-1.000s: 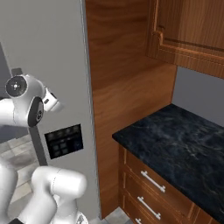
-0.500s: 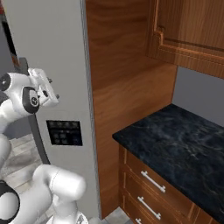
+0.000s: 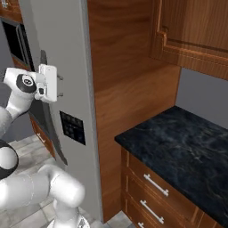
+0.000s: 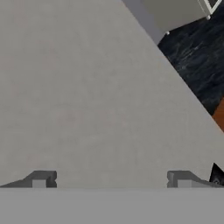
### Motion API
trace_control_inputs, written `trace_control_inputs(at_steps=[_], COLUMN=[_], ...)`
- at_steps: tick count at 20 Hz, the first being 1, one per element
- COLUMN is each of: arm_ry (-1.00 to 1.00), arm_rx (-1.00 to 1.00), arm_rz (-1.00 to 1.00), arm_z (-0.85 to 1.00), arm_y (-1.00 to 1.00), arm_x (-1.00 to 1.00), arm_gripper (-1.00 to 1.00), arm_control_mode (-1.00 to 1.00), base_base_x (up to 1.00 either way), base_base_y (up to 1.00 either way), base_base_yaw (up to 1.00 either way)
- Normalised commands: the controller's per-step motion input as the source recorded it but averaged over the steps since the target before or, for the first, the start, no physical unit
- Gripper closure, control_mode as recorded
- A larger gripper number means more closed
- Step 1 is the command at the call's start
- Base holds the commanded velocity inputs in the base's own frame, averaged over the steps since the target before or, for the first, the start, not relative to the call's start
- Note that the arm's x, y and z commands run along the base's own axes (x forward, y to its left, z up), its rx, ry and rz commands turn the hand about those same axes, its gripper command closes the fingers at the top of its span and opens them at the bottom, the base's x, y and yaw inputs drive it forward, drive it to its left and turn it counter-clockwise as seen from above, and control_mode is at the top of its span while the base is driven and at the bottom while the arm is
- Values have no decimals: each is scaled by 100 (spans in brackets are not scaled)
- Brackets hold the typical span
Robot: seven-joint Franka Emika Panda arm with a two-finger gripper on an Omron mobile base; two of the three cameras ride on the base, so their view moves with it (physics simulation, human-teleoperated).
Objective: Take the garlic and lemon from the second highest rack and move them to the highest rack where the carrot and garlic are located, to maximize freezer space. Close the freezer door after rearranging.
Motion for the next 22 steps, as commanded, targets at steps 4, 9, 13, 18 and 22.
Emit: trace_control_inputs(at_steps=[4,9,13,18,22], arm_ry=[-15,-17,-16,-4,0], arm_rx=[12,16,2,13,17], arm_rz=[-31,-22,-18,-13,-9], arm_z=[-42,-43,-46,-29,-18], arm_y=[-53,-62,-48,-37,-28], arm_x=[25,13,0,2,3], arm_gripper=[-100,-100,-100,-100,-100], arm_control_mode=[-100,-100,-100,-100,-100], base_base_x=[0,0,0,0,0], base_base_y=[0,0,0,0,0], base_base_yaw=[0,0,0,0,0])
